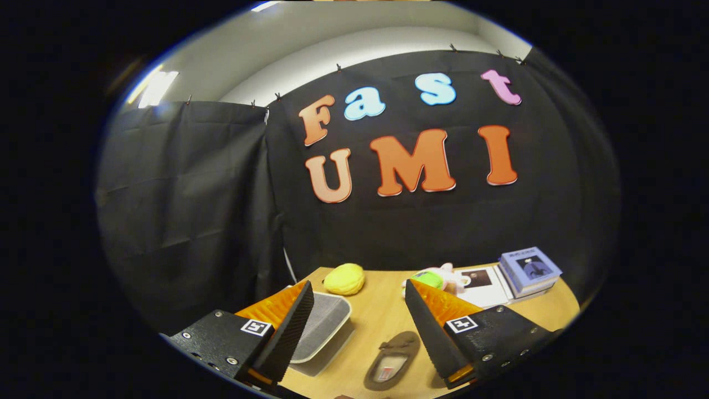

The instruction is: Open the storage box then place both shoes into the box .Put the left shoe in first, then the right shoe, with the right side of both shoes facing outward in a uniform manner.

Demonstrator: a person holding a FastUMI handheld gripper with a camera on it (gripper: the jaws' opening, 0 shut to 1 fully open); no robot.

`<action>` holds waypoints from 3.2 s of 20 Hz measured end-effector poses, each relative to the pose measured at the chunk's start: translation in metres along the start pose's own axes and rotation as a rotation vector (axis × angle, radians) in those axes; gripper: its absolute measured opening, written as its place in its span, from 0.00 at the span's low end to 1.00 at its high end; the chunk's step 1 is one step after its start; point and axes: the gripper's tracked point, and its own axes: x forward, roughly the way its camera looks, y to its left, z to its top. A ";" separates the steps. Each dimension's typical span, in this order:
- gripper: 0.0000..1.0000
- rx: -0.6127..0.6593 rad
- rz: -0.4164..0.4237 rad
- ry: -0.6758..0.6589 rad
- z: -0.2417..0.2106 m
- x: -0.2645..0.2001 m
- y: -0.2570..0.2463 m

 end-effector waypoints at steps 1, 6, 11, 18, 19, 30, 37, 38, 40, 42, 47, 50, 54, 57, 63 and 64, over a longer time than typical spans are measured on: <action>0.99 0.023 0.022 0.040 -0.012 0.006 0.005; 0.98 0.116 0.098 0.205 -0.062 0.025 0.029; 0.98 0.189 0.183 0.321 -0.105 0.039 0.053; 0.98 0.339 0.254 0.426 -0.143 0.061 0.067; 0.98 0.339 0.258 0.428 -0.146 0.065 0.068; 0.98 0.540 0.341 0.456 -0.179 0.101 0.071; 0.96 0.719 0.447 0.482 -0.184 0.101 0.079; 0.94 0.723 0.428 0.484 -0.182 0.101 0.073; 0.87 0.737 0.409 0.429 -0.165 0.103 0.063; 0.79 0.746 0.403 0.370 -0.150 0.100 0.055; 0.47 0.717 0.404 0.376 -0.153 0.101 0.055; 0.22 0.714 0.356 0.356 -0.153 0.109 0.046; 0.10 0.770 0.364 0.292 -0.127 0.113 0.049; 0.09 0.739 0.360 0.276 -0.117 0.113 0.047; 0.08 0.703 0.369 0.228 -0.089 0.108 0.061; 0.09 0.701 0.379 0.217 -0.080 0.106 0.069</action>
